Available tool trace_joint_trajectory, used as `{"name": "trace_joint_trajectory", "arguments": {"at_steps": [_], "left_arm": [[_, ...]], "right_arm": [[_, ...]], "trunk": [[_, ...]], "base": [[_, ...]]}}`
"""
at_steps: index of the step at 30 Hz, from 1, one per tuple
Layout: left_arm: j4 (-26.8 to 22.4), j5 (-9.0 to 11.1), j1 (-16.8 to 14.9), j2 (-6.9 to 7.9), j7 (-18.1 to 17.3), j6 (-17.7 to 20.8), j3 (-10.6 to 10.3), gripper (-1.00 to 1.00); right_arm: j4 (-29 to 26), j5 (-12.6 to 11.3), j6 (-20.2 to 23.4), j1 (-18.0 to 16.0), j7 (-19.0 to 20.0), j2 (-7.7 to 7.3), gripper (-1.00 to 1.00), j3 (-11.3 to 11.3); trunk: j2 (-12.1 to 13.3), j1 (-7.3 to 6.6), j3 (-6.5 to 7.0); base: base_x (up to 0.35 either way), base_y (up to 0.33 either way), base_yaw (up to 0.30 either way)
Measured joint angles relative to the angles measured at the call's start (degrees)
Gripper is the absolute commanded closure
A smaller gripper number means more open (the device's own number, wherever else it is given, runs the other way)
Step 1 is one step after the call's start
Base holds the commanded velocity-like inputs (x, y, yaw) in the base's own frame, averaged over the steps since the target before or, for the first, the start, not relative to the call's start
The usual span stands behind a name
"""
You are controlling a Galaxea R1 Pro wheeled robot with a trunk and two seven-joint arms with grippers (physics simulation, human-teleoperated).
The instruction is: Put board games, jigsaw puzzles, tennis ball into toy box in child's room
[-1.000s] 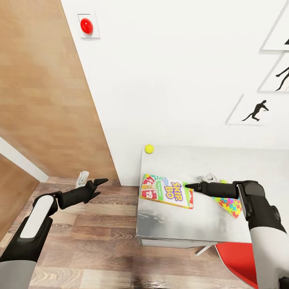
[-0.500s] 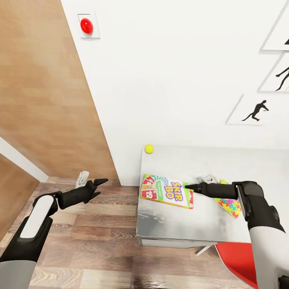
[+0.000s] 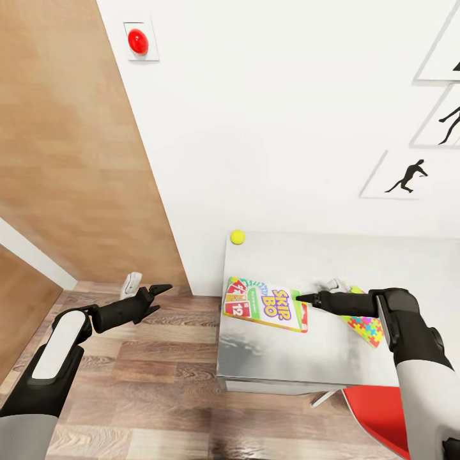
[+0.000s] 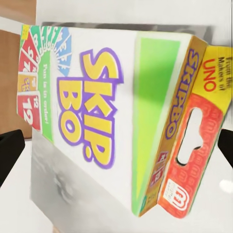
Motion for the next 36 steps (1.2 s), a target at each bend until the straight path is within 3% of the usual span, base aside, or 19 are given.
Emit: {"name": "trace_joint_trajectory", "arguments": {"at_steps": [36], "left_arm": [[0.00,0.00,0.00,0.00,0.00,-0.05,-0.04,-1.00]], "right_arm": [[0.09,0.06,0.01,-0.10,-1.67,1.95,-1.00,0.02]], "trunk": [[0.00,0.00,0.00]], "base": [[0.000,0.000,0.000]]}}
